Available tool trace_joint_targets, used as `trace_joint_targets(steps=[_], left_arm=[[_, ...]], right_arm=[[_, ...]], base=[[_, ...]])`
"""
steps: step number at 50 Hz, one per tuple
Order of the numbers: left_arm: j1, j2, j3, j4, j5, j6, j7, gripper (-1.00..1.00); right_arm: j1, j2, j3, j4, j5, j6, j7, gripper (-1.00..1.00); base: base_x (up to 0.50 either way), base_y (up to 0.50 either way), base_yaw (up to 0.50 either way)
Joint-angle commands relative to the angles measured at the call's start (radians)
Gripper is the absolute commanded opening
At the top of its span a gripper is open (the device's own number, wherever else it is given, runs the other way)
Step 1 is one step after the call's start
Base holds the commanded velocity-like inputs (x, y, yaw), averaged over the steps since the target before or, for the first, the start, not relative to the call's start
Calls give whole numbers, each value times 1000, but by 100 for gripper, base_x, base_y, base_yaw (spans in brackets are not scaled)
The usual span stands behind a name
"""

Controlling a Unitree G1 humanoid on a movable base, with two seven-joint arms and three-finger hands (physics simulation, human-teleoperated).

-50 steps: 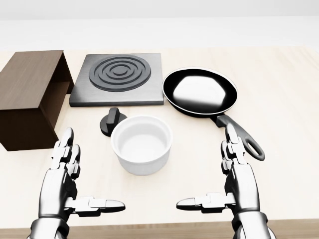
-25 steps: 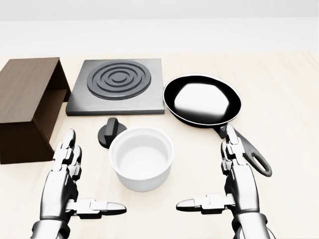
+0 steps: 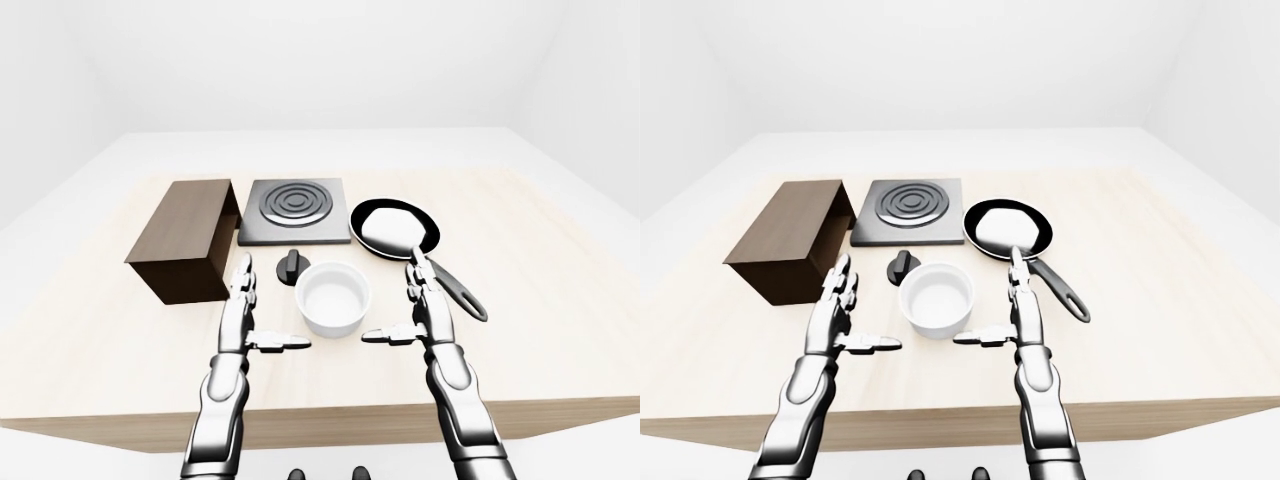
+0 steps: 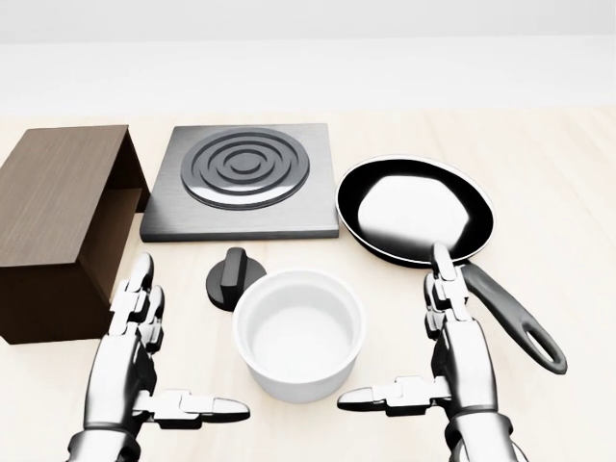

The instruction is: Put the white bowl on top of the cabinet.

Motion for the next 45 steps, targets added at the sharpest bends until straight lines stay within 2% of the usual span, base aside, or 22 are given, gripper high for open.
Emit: trace_joint_targets(steps=[1, 6, 10, 20, 21, 23, 24, 25, 26, 31, 41, 45], left_arm=[[6, -3, -17, 12, 18, -10, -2, 100], [10, -5, -40, 42, 59, -29, 2, 100], [22, -5, -66, 66, 128, -52, 19, 100], [22, -7, -64, 67, 131, -53, 17, 100], [75, -31, -112, -46, 244, 27, 101, 100], [78, -29, -120, -54, 247, 35, 110, 100], [91, -34, -126, -97, 255, 51, 130, 100], [117, -39, -147, -149, 276, 76, 151, 100], [124, -40, -162, -162, 275, 89, 158, 100], [123, -41, -221, -173, 311, 120, 226, 100], [152, -28, -341, -214, 407, 120, 324, 100], [159, -22, -368, -199, 432, 120, 357, 100]], right_arm=[[0, 0, 2, 8, 7, -3, 11, 100], [4, 0, 5, 6, 7, -8, 14, 100], [14, 2, 9, -10, 8, -8, 19, 100], [14, 2, 8, -10, 8, -8, 20, 100], [46, -7, -7, -106, 36, 29, 39, 100], [48, -6, -9, -113, 37, 33, 42, 100], [56, -8, -15, -136, 47, 42, 49, 100], [57, -9, -26, -156, 57, 55, 51, 100], [52, -9, -31, -156, 64, 62, 52, 100], [44, -9, -38, -150, 68, 75, 51, 100], [42, -12, -57, -165, 55, 68, 24, 100], [37, -13, -61, -162, 50, 72, 15, 100]], base=[[0, 0, 0], [0, 0, 0], [0, 0, 0], [0, 0, 0], [0, 0, 0], [0, 0, 0], [0, 0, 0], [0, 0, 0], [0, 0, 0], [0, 0, 0], [0, 0, 0], [0, 0, 0]])
